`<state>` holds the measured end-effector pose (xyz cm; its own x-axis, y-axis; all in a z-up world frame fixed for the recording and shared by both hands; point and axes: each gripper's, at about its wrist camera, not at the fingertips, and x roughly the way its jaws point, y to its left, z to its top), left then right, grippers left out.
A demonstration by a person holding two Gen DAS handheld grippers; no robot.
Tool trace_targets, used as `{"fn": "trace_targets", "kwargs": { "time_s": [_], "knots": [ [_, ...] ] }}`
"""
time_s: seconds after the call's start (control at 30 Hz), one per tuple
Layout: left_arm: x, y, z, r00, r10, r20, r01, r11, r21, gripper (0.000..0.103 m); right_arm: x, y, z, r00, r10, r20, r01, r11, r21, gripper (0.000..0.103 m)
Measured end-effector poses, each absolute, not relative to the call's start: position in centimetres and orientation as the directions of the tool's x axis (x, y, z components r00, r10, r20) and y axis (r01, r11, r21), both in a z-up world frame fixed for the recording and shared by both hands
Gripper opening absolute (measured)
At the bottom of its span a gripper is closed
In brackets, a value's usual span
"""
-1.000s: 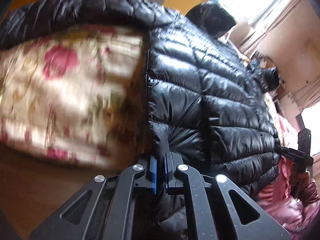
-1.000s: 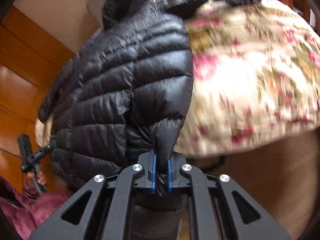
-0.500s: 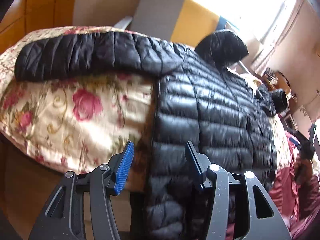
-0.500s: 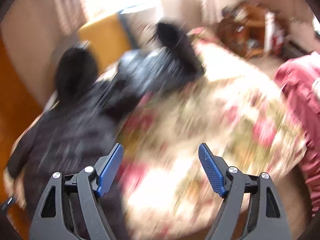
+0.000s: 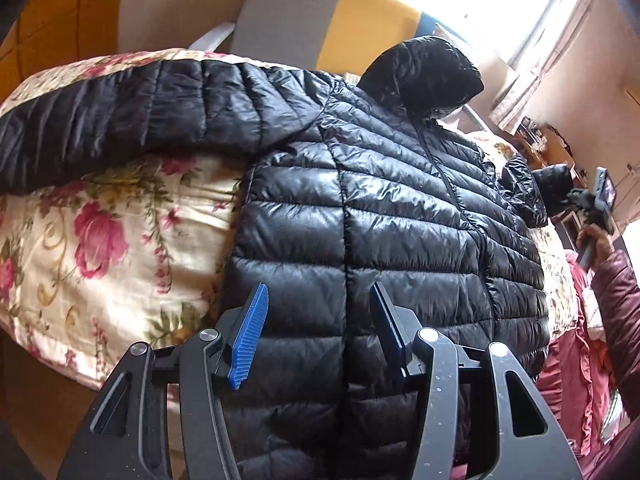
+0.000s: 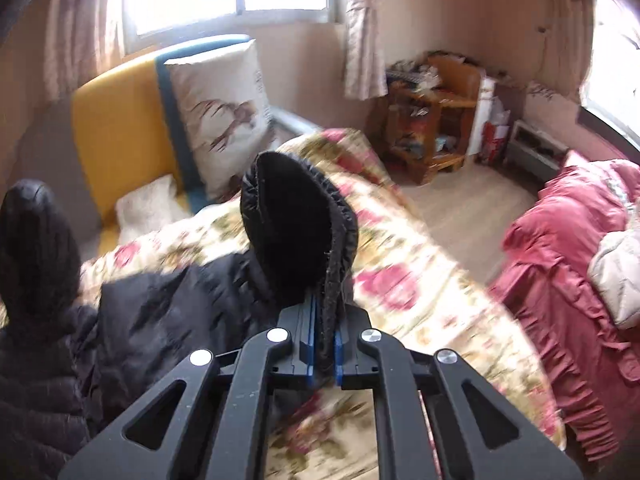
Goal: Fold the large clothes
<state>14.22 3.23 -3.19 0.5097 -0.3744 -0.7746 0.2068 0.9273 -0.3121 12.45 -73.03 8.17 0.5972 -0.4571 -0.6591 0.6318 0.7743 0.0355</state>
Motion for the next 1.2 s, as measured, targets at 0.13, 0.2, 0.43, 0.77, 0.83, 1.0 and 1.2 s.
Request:
{"fn": "trace_targets", "kwargs": {
  "time_s": [0.13, 0.2, 0.43, 0.77, 0.83, 1.0, 1.2],
  "knots": [
    [15.1, 2.8, -3.3, 0.51, -0.401, -0.761, 0.226, 0.916, -0.331, 0.051, 8.6, -78.1, 12.5, 0.597, -0.499, -0.628, 0.749, 0.627, 0.214, 0.005],
    [15.5, 2.3, -3.2, 0.514, -0.414, -0.751, 0.243, 0.91, -0.335, 0.051, 7.6, -78.2, 14.2, 0.647, -0.447, -0.618, 0.716, 0.633, 0.292, 0.005],
    [16.2, 0.6, -1.6, 0.532, -0.471, -0.703, 0.31, 0.882, -0.356, 0.051, 7.2, -66.9, 19.9, 0.858, -0.063, -0.51, 0.351, 0.797, 0.492, 0.005],
    [17.8, 0.8, 0.9, 0.544, -0.58, -0.606, 0.328, 0.812, -0.483, 0.051, 16.6, -39.8, 17.4, 0.766, 0.45, -0.459, -0.108, 0.794, 0.598, 0.005],
    [18.3, 1.2, 1.2, 0.551, -0.591, -0.59, 0.328, 0.803, -0.498, 0.051, 18.2, -34.8, 15.5, 0.716, 0.498, -0.49, -0.148, 0.793, 0.59, 0.005],
    [20.4, 2.6, 0.9, 0.558, -0.612, -0.56, 0.282, 0.775, -0.566, 0.064, 21.0, -24.3, 9.4, 0.595, 0.588, -0.548, -0.224, 0.776, 0.589, 0.006],
    [23.9, 3.7, 0.2, 0.56, -0.642, -0.524, 0.228, 0.727, -0.647, 0.072, 21.8, -23.2, 6.8, 0.566, 0.66, -0.494, -0.249, 0.708, 0.66, 0.074]
  ]
}}
